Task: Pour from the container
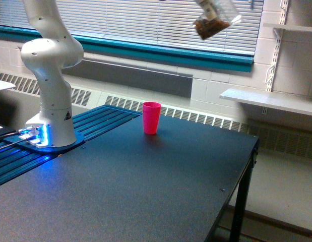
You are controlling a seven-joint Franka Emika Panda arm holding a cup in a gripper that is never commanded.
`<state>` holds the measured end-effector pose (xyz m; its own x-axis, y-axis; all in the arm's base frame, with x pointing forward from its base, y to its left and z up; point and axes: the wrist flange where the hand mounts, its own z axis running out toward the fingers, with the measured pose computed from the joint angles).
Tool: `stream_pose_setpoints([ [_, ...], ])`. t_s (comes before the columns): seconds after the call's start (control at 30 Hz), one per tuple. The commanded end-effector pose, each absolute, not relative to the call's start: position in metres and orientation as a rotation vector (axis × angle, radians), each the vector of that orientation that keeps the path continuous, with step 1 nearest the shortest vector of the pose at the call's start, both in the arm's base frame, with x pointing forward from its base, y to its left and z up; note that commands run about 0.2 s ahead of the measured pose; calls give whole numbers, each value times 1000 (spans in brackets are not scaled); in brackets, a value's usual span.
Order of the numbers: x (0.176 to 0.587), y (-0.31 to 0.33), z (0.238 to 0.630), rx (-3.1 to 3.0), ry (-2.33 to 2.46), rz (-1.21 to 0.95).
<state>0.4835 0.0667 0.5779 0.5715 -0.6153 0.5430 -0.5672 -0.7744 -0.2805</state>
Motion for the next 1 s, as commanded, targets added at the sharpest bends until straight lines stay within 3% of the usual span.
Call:
stream_pose_setpoints([
  [0.03, 455, 93, 558, -2714, 1072, -944],
  [1.0, 349, 162, 496, -2849, 1064, -767],
])
